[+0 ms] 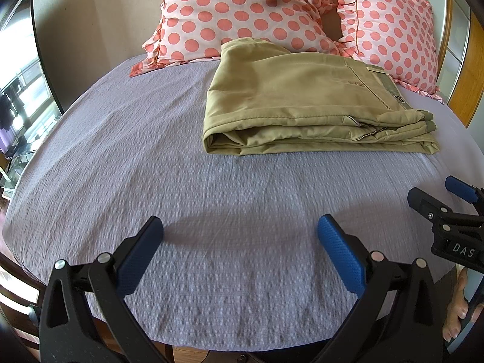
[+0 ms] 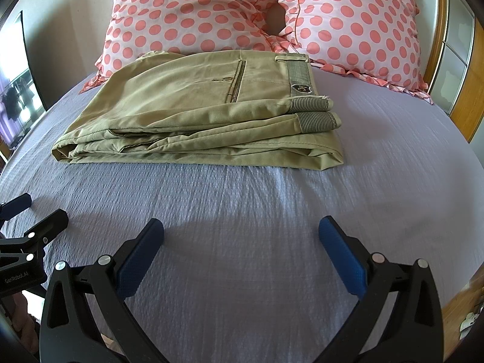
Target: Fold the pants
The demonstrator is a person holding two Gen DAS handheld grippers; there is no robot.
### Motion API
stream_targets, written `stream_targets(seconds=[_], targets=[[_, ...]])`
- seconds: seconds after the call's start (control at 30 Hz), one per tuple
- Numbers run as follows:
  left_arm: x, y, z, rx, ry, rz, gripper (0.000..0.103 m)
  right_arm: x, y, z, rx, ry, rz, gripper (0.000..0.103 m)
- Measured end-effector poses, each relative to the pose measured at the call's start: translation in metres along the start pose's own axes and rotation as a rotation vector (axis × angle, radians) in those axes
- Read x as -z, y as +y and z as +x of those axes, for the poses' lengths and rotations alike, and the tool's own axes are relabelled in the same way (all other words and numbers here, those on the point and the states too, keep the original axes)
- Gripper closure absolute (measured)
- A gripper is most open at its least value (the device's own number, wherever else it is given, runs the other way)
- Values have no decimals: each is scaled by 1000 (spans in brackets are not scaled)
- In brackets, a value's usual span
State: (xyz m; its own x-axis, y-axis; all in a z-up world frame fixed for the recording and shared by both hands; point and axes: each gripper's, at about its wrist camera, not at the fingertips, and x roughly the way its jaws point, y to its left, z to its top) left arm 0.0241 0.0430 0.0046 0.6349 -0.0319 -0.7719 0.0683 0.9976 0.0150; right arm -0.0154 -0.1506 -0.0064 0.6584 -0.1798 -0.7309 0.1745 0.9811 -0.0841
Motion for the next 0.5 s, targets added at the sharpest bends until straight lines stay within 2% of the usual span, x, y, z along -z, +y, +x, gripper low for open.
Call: stream_targets(seconds=[0.5], targets=[[0, 0, 0, -1, -1, -1, 2, 0, 0, 1, 3, 0, 4, 1]])
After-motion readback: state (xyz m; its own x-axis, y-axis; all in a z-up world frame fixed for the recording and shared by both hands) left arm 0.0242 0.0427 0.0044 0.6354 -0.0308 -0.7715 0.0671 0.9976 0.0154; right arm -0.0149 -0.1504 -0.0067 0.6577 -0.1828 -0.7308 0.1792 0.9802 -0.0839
